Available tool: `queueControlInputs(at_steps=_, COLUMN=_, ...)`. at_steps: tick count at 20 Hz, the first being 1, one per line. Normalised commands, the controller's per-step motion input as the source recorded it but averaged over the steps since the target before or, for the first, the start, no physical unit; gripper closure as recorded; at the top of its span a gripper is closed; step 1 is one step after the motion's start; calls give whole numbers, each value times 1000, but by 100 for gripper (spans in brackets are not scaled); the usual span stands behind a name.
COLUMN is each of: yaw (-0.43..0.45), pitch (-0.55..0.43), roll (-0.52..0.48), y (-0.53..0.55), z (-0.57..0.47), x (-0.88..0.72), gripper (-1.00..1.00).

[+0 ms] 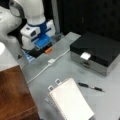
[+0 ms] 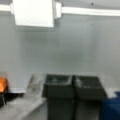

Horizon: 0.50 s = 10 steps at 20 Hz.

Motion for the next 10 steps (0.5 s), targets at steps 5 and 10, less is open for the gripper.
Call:
queueControlInputs(at_steps=5, yaw=92, pitch=-183, roll=68, y=125, z=-482, x=-350, gripper=100)
queueControlInputs(at_steps=10, yaw=89, pitch=-196, roll=85, y=115, z=-387, x=-430, gripper=100)
